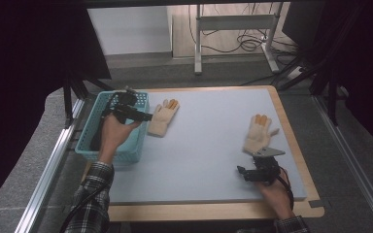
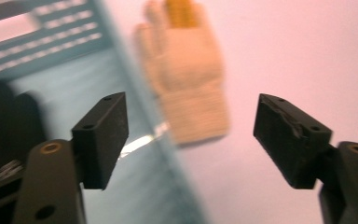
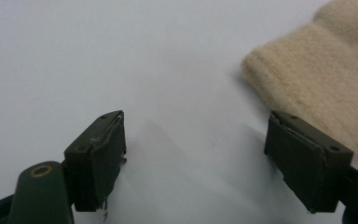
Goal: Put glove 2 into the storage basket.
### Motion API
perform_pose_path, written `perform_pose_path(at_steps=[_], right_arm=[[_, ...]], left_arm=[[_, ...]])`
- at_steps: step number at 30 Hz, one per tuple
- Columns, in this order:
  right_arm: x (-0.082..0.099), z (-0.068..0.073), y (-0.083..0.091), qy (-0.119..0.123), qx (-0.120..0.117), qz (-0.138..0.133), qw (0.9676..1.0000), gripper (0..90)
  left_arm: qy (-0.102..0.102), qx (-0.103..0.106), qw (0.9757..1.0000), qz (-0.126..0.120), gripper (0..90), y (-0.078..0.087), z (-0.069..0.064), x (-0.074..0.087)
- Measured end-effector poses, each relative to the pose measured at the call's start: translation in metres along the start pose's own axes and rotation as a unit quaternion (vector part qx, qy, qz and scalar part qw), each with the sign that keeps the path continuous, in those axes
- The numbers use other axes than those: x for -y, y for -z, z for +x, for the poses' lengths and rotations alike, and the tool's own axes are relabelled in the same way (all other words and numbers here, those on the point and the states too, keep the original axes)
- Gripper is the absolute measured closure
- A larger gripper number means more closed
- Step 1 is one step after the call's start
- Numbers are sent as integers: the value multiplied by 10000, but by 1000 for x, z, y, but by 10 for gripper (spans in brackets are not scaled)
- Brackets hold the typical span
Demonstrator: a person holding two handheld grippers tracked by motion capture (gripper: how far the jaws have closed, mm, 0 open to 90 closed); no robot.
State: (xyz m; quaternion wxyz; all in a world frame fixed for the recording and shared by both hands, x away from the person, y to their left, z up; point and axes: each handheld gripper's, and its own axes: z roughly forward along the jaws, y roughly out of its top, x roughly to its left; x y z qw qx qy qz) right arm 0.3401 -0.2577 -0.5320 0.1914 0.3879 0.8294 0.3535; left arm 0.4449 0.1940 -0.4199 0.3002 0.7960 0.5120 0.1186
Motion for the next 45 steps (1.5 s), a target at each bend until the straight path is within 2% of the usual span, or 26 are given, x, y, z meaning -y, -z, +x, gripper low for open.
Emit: perform_pose_path(at_steps=[1, 2, 6, 8, 9, 10, 12, 15, 17, 18, 21, 24, 27, 30, 31, 38, 39, 42, 43, 44, 45], right_arm=[[0, 0, 0, 0, -2, 1, 10000, 199], [0, 0, 0, 0, -2, 1, 10000, 199], [0, 0, 0, -2, -5, 2, 10000, 198], [0, 0, 0, -2, -6, 2, 10000, 197], [0, 0, 0, 2, -7, 7, 10000, 197], [0, 0, 0, 2, -7, 7, 10000, 197], [0, 0, 0, 0, -10, 9, 10000, 197], [0, 0, 0, -2, -12, 9, 10000, 196], [0, 0, 0, -2, -12, 8, 10000, 197], [0, 0, 0, -2, -12, 8, 10000, 197], [0, 0, 0, 1, -12, 8, 10000, 196], [0, 0, 0, 1, -12, 8, 10000, 196], [0, 0, 0, 2, -13, 5, 10000, 196], [0, 0, 0, -6, -20, -2, 10000, 196], [0, 0, 0, 0, -13, 7, 10000, 195], [0, 0, 0, 7, -17, 9, 10000, 195], [0, 0, 0, 7, -17, 8, 10000, 195], [0, 0, 0, 8, -16, 9, 10000, 194], [0, 0, 0, 9, -17, 9, 10000, 194], [0, 0, 0, 8, -16, 10, 10000, 194], [0, 0, 0, 10, -18, 9, 10000, 195]], left_arm=[[-74, 117, 9999, 66, 336, -11, -12, -5], [-74, 117, 9999, 66, 347, -11, -12, -5], [-80, 324, 9992, 208, 394, -37, -29, -14], [-67, 265, 9992, 306, 423, -52, -36, -17], [-12, 166, 9991, 394, 444, -65, -40, -19], [-12, 166, 9991, 394, 452, -65, -40, -19], [31, -48, 9988, 494, 469, -82, -39, -21], [159, -151, 9983, 538, 481, -93, -35, -21], [175, -354, 9976, 569, 490, -99, -33, -21], [175, -354, 9976, 569, 492, -99, -33, -21], [83, -748, 9951, 643, 496, -108, -32, -21], [86, -810, 9941, 721, 500, -114, -31, -22], [0, -996, 9915, 833, 543, -124, -35, -24], [-58, -1041, 9904, 909, 622, -128, -38, -25], [-104, -1111, 9890, 971, 651, -132, -39, -24], [-196, -1165, 9884, 957, 796, -138, -44, -20], [-234, -1210, 9876, 968, 825, -138, -44, -20], [-247, -1212, 9877, 952, 880, -137, -44, -19], [-209, -1171, 9888, 905, 885, -136, -43, -19], [-209, -1171, 9888, 905, 889, -136, -43, -19], [-172, -1065, 9903, 877, 891, -134, -42, -19]])
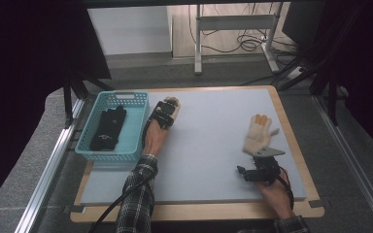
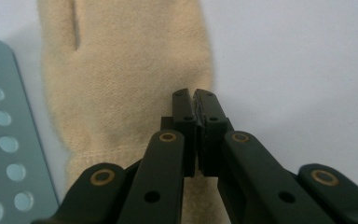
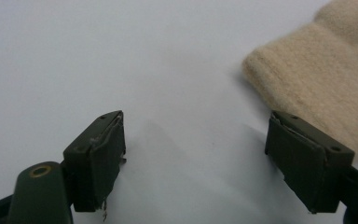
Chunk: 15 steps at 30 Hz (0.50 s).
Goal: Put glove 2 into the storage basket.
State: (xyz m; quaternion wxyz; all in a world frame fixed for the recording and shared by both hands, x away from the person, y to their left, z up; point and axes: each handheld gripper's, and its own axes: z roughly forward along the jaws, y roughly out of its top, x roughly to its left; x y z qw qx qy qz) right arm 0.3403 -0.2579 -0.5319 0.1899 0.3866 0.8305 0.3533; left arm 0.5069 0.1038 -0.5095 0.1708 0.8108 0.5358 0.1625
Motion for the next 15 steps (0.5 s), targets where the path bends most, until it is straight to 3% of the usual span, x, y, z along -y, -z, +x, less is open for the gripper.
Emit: perform_pose_path(at_steps=[5, 8, 9, 10, 13, 15], right_arm=[[0, 0, 0, -2, 1, 1, 10000, 195], [0, 0, 0, -2, 2, 3, 10000, 195], [0, 0, 0, -2, 2, 3, 10000, 195], [0, 0, 0, -1, 3, 3, 10000, 195], [0, 0, 0, -3, 3, 3, 10000, 195], [0, 0, 0, -6, -1, 4, 10000, 194]], left_arm=[[20, 112, 9998, -132, 893, 12, 4, -1], [-30, 273, 9989, -370, 893, 34, 4, -3], [-30, 273, 9989, -370, 894, 34, 4, -3], [-91, 379, 9979, -511, 894, 46, 0, -3], [-151, 485, 9966, -652, 894, 57, -6, -1], [-282, 728, 9933, -852, 893, 75, -18, 3]])
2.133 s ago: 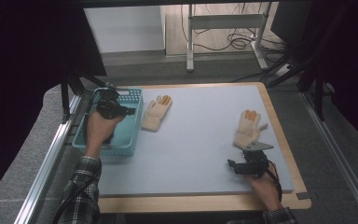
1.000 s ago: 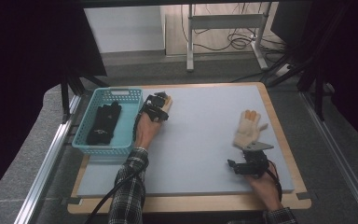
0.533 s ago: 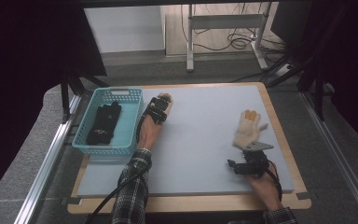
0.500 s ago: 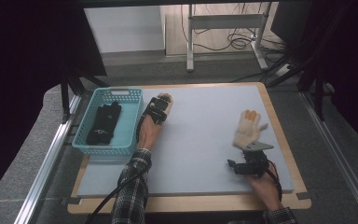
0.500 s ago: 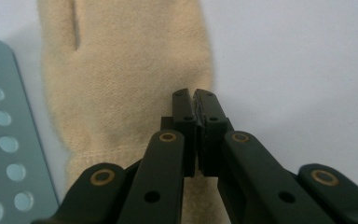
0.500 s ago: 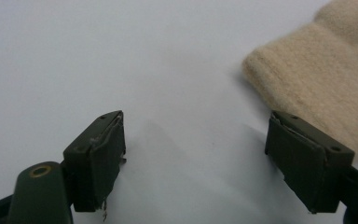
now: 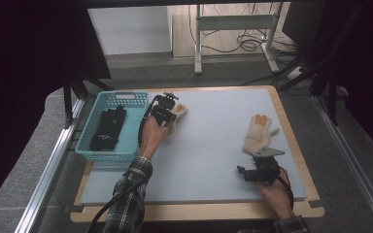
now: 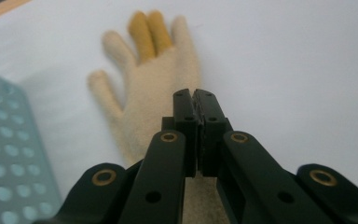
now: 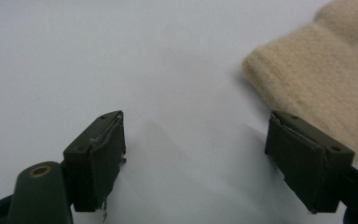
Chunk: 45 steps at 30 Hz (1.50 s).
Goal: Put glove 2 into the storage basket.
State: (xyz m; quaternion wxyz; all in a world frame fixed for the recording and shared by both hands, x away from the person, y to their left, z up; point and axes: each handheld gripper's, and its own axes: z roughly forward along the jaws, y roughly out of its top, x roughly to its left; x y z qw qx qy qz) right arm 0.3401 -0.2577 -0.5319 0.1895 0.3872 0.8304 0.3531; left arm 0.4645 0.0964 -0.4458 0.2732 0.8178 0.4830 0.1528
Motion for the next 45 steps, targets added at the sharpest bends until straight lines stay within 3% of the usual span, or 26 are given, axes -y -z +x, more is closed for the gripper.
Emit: perform_pose_path(at_steps=[1, 3, 4, 8, 9, 10, 12, 13, 15, 16, 17, 19, 20, 21, 23, 25, 26, 27, 28, 29, 37, 41, 45], right_arm=[[0, 0, 0, 0, 0, 0, 10000, 194], [0, 0, 0, 2, 3, -7, 10000, 195], [0, 0, 0, 2, 3, -7, 10000, 195], [0, 0, 0, 0, 7, 1, 10000, 195], [0, 0, 0, 1, 7, 1, 10000, 195], [0, 0, 0, 3, 8, 1, 10000, 195], [0, 0, 0, 4, 7, 0, 10000, 195], [0, 0, 0, 5, 6, 0, 10000, 195], [0, 0, 0, 6, 7, -1, 10000, 195], [0, 0, 0, 4, 7, 0, 10000, 195], [0, 0, 0, 4, 7, 0, 10000, 195], [0, 0, 0, 2, 2, -7, 10000, 195], [0, 0, 0, 2, 2, -7, 10000, 195], [0, 0, 0, -2, 5, 1, 10000, 195], [0, 0, 0, 1, 7, 0, 10000, 194], [0, 0, 0, 2, 7, 0, 10000, 195], [0, 0, 0, 9, 13, -12, 10000, 195], [0, 0, 0, 4, 13, -7, 10000, 195], [0, 0, 0, 4, 13, -7, 10000, 195], [0, 0, 0, 7, 6, -4, 10000, 195], [0, 0, 0, 0, 10, -12, 10000, 195], [0, 0, 0, 5, 12, -10, 10000, 195], [0, 0, 0, 5, 12, -10, 10000, 195]], left_arm=[[0, 0, 10000, 0, 893, 0, 0, 0], [-130, 316, 9992, -188, 893, 14, -18, 3], [-130, 316, 9992, -188, 893, 14, -18, 3], [-495, 589, 9967, -264, 892, 26, -48, 14], [-600, 752, 9950, -248, 892, 24, -62, 23], [-600, 752, 9950, -248, 890, 24, -62, 23], [-714, 902, 9932, -171, 884, 17, -75, 34], [-925, 886, 9918, -14, 876, 8, -86, 44], [-997, 878, 9911, 44, 865, 3, -89, 49], [-1065, 887, 9903, 77, 763, -1, -90, 52], [-1098, 906, 9898, 69, 763, -3, -91, 55], [-1147, 936, 9889, -99, 560, 2, -87, 61], [-1147, 936, 9889, -99, 501, 2, -87, 61], [-1073, 913, 9897, -241, 479, 10, -81, 65], [-1035, 891, 9902, -297, 460, 13, -77, 68], [-772, 749, 9934, -400, 474, 19, -66, 78], [-772, 749, 9934, -400, 516, 19, -66, 78], [-578, 709, 9951, -366, 541, 17, -59, 87], [-578, 709, 9951, -366, 575, 17, -59, 87], [-438, 526, 9971, -331, 603, 12, -53, 97], [-143, 138, 9994, -276, 672, -2, -41, 115], [-102, 146, 9997, -171, 742, -8, -37, 118], [-149, 541, 9983, -149, 834, -10, -43, 123]])
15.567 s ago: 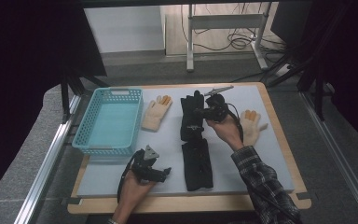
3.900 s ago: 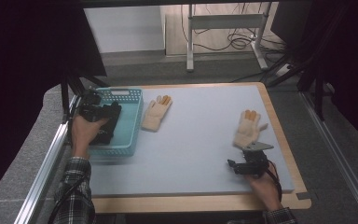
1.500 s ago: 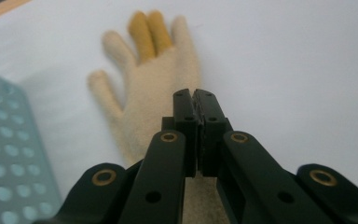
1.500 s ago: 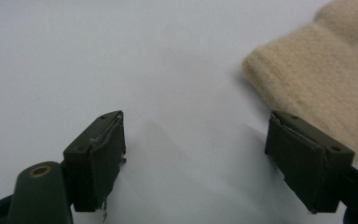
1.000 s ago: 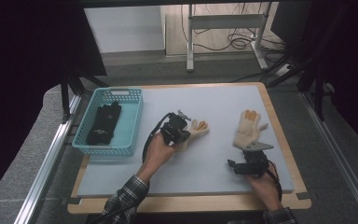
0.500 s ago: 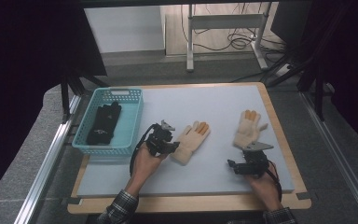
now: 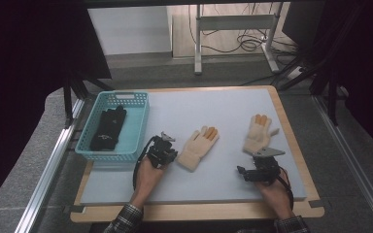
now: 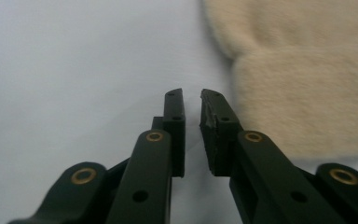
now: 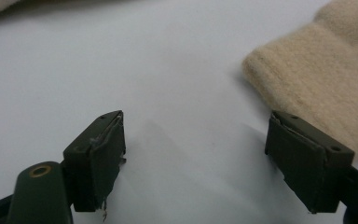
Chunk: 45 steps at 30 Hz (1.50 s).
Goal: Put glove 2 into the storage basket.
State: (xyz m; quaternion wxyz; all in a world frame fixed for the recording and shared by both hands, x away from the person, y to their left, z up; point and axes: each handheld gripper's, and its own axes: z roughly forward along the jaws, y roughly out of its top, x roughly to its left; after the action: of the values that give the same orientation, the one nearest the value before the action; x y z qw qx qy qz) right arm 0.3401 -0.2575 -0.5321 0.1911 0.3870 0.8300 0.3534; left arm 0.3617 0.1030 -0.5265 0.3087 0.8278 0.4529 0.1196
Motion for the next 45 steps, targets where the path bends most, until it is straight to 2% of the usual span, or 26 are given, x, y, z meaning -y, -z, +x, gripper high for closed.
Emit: perform_pose_path(at_steps=[1, 2, 4, 6, 8, 11, 13, 14, 16, 21, 22, 23, 25, 27, 28, 29, 30, 31, 32, 34, 35, 37, 38, 40, 42, 45], right_arm=[[0, 0, 0, 0, 0, 0, 10000, 195], [0, 0, 0, 0, -2, -2, 10000, 195], [0, 0, 0, 3, 2, 1, 10000, 194], [0, 0, 0, 0, 2, -3, 10000, 195], [0, 0, 0, 0, 2, -3, 10000, 195], [0, 0, 0, 2, 1, -3, 10000, 195], [0, 0, 0, 4, 2, -2, 10000, 194], [0, 0, 0, 4, 1, -2, 10000, 195], [0, 0, 0, 4, 3, -2, 10000, 195], [0, 0, 0, 4, 4, 0, 10000, 195], [0, 0, 0, 10, 3, 6, 10000, 190], [0, 0, 0, 16, -4, 12, 10000, 181], [0, 1, 0, 49, -41, 35, 10000, 163], [0, 1, -1, 55, -41, 36, 10000, 161], [0, 0, -1, 46, -48, 38, 10000, 160], [0, 0, -1, 27, -42, 40, 10000, 158], [0, 0, 0, 12, -43, 41, 10000, 158], [0, 0, 0, 12, -43, 41, 10000, 158], [0, 0, 0, 2, -31, 40, 10000, 163], [0, 0, 0, -21, -36, 25, 10000, 172], [0, 0, 0, -34, -29, 20, 10000, 178], [0, 0, 0, -44, -19, 16, 10000, 183], [0, -1, 1, -62, -9, 8, 10000, 195], [0, -1, 2, -99, -14, -9, 9999, 208], [0, -1, 2, -118, -17, -14, 9999, 216], [1, -2, 4, -157, -42, -41, 9999, 256]], left_arm=[[0, 0, 10000, 0, 841, 0, 0, 0], [5, 117, 9999, 11, 841, 0, -2, 0], [-99, 142, 9998, 16, 850, 0, -9, 0], [-172, 325, 9993, -1, 855, 0, -18, 0], [-181, 387, 9991, -21, 855, -1, -21, 0], [-214, 679, 9975, -30, 854, -4, -32, 1], [-306, 584, 9978, -84, 840, -4, -38, 2], [-315, 605, 9976, -108, 841, -4, -38, 3], [-241, 798, 9964, -161, 846, -2, -34, 5], [-221, 565, 9976, -324, 811, 9, -26, 13], [-249, 451, 9980, -372, 773, 14, -24, 18], [-249, 451, 9980, -372, 742, 14, -24, 18], [-309, 232, 9985, -396, 680, 19, -23, 27], [-334, 172, 9985, -400, 648, 20, -22, 30], [-338, 122, 9985, -417, 604, 22, -22, 33], [-367, 91, 9984, -414, 515, 22, -21, 36], [-381, 21, 9986, -378, 475, 24, -18, 43], [-381, 21, 9986, -378, 436, 24, -18, 43], [-337, -92, 9986, -392, 392, 25, -15, 50], [-319, -113, 9986, -406, 311, 25, -12, 54], [-243, -81, 9986, -452, 266, 26, -9, 57], [-182, -111, 9982, -564, 234, 26, -4, 63], [-193, -12, 9977, -649, 175, 27, 0, 68], [-204, 30, 9977, -641, 110, 26, 0, 68], [-319, -9, 9980, -551, 86, 25, -3, 67], [-270, 2, 9981, -554, 68, 24, -2, 68]])
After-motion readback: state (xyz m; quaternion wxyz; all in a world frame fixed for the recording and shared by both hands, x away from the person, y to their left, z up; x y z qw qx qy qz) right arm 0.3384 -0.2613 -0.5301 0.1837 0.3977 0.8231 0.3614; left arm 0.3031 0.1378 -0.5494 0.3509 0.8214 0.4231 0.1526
